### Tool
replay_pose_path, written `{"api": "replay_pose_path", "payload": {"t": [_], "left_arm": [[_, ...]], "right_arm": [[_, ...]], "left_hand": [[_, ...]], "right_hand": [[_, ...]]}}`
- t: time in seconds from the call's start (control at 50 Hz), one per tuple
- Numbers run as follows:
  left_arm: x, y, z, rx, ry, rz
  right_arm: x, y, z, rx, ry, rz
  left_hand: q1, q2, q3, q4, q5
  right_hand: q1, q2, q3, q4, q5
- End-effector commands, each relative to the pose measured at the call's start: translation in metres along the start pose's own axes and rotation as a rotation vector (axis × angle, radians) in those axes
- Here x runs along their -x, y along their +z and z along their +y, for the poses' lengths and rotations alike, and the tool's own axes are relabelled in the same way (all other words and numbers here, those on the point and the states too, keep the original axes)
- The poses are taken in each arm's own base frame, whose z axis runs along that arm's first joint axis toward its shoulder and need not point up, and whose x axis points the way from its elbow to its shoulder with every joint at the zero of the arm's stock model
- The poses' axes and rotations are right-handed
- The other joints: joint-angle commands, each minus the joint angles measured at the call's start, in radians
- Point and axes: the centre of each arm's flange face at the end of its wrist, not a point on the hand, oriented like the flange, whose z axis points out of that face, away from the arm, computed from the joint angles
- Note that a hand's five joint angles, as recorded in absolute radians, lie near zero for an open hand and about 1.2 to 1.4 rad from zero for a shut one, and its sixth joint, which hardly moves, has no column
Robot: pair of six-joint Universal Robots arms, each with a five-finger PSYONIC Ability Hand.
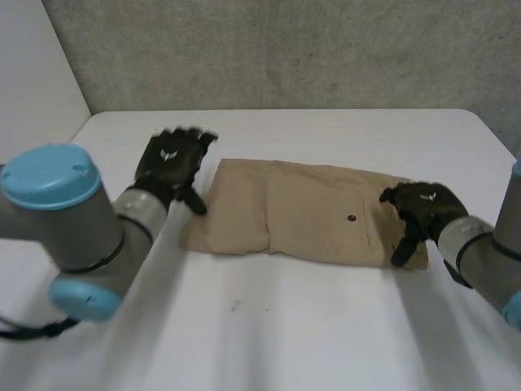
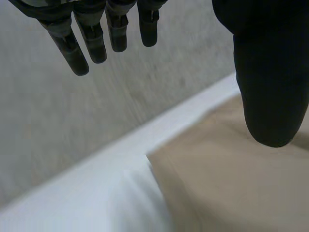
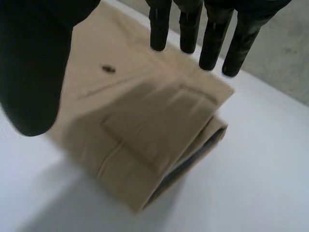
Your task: Fold the shorts.
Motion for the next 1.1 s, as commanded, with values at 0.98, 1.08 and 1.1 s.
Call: {"api": "replay_pose_path", "payload": {"t": [0.98,1.08,1.1], "left_arm": [[0.016,-0.010,-0.033,-0.096,-0.036,-0.045],[0.013,0.009,-0.040,-0.129,-0.037,-0.039],[0.012,0.013,-0.042,-0.134,-0.040,-0.035]], "right_arm": [[0.185,-0.041,-0.048,-0.450,-0.594,-0.486],[0.129,-0.029,-0.090,-0.474,-0.256,-0.373],[0.118,-0.028,-0.098,-0.479,-0.198,-0.354]], "left_hand": [[-0.004,-0.012,-0.022,-0.013,-0.031],[0.002,-0.006,-0.016,-0.007,-0.025],[0.005,-0.003,-0.013,-0.005,-0.022]], "right_hand": [[-0.071,-0.125,-0.125,-0.116,-0.129],[-0.071,-0.125,-0.125,-0.116,-0.129],[-0.071,-0.125,-0.125,-0.116,-0.129]]}}
